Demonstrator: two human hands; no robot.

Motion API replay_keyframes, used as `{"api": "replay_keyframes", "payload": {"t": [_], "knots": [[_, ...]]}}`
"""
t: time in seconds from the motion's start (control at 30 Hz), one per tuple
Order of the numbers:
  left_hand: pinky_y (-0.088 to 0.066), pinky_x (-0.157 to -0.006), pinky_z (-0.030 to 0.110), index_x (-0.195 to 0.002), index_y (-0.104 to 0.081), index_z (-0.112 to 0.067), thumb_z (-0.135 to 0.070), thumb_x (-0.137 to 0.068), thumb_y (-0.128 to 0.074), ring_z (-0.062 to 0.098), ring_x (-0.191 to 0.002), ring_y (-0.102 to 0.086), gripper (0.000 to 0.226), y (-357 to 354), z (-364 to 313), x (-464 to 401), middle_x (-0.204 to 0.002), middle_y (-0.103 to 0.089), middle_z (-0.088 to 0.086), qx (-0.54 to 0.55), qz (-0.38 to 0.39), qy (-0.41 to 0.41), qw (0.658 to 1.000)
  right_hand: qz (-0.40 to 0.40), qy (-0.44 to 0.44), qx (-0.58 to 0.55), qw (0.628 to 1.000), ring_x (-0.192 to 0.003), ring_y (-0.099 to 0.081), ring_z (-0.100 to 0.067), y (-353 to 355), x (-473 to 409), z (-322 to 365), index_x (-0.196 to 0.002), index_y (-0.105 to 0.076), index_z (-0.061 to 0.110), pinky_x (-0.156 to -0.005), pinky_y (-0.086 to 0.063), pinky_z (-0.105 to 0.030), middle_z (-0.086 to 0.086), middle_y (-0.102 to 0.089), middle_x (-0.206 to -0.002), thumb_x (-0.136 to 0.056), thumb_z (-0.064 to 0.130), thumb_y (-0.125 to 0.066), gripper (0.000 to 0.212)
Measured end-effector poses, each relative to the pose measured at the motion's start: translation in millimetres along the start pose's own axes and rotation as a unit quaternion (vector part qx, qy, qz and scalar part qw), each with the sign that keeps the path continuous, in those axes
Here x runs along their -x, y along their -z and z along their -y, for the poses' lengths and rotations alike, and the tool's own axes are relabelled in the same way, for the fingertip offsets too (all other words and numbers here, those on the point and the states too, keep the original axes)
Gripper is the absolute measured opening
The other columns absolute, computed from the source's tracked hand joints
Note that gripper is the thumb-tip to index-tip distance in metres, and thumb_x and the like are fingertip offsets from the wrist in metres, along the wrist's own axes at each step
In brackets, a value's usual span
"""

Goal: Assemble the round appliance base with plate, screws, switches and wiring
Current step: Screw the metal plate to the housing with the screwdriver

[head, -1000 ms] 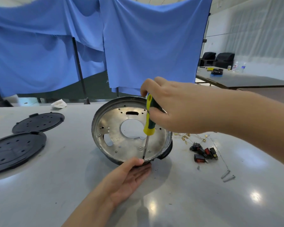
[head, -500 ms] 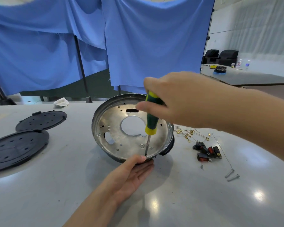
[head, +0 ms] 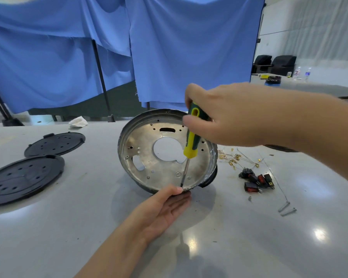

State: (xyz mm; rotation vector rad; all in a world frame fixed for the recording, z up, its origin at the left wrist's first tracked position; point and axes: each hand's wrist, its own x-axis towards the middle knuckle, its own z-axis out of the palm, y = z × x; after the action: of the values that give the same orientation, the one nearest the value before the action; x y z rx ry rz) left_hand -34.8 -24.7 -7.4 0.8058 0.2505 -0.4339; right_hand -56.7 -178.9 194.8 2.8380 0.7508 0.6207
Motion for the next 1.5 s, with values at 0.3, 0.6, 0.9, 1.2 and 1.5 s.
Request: {"api": "replay_keyframes", "payload": {"t": [0.3,0.6,0.9,1.2,1.5], "knots": [[-0.052,-0.092,0.039,-0.105,-0.065,0.012,-0.001,-0.063,-0.069,0.033,-0.109,-0.067,0.045,1,0,0,-0.112,-0.068,0.028,-0.004,0.003,0.0,1.0,-0.021,-0.009,0.022,0.999,-0.056,-0.047,-0.019,-5,4,-2,-0.097,-0.039,0.017,-0.048,-0.027,-0.031,-0.003,-0.055,-0.079,-0.091,0.059,-0.025,0.045],[-0.058,-0.086,0.035,-0.109,-0.063,0.012,-0.001,-0.063,-0.069,0.032,-0.106,-0.068,0.048,0,0,3,-0.113,-0.067,0.028,-0.013,0.007,-0.009,1.0,-0.063,0.008,0.095,0.993,-0.045,-0.037,-0.014,-1,7,2,-0.081,-0.037,0.016,-0.044,-0.019,-0.029,0.001,-0.045,-0.061,-0.083,0.069,-0.02,0.056],[-0.058,-0.086,0.035,-0.11,-0.063,0.011,-0.002,-0.064,-0.068,0.03,-0.105,-0.069,0.049,0,0,3,-0.113,-0.068,0.027,-0.014,0.007,-0.017,1.0,-0.079,0.003,0.138,0.987,-0.042,-0.033,-0.016,4,10,8,-0.07,-0.03,0.015,-0.044,-0.015,-0.027,0.0,-0.038,-0.052,-0.077,0.076,-0.013,0.064],[-0.051,-0.092,0.039,-0.106,-0.064,0.011,-0.003,-0.063,-0.069,0.032,-0.106,-0.068,0.046,1,0,2,-0.112,-0.068,0.028,-0.001,-0.008,-0.018,1.0,-0.059,0.017,0.095,0.994,-0.042,-0.034,-0.017,5,13,6,-0.072,-0.032,0.015,-0.044,-0.015,-0.029,0.0,-0.038,-0.052,-0.083,0.067,-0.013,0.057],[-0.049,-0.098,0.04,-0.108,-0.063,0.012,0.001,-0.062,-0.071,0.034,-0.113,-0.064,0.048,1,0,2,-0.113,-0.067,0.029,-0.003,-0.02,-0.02,1.0,-0.032,0.011,0.072,0.997,-0.045,-0.038,-0.014,4,14,5,-0.076,-0.035,0.017,-0.043,-0.02,-0.028,0.002,-0.042,-0.056,-0.081,0.07,-0.02,0.056]]}}
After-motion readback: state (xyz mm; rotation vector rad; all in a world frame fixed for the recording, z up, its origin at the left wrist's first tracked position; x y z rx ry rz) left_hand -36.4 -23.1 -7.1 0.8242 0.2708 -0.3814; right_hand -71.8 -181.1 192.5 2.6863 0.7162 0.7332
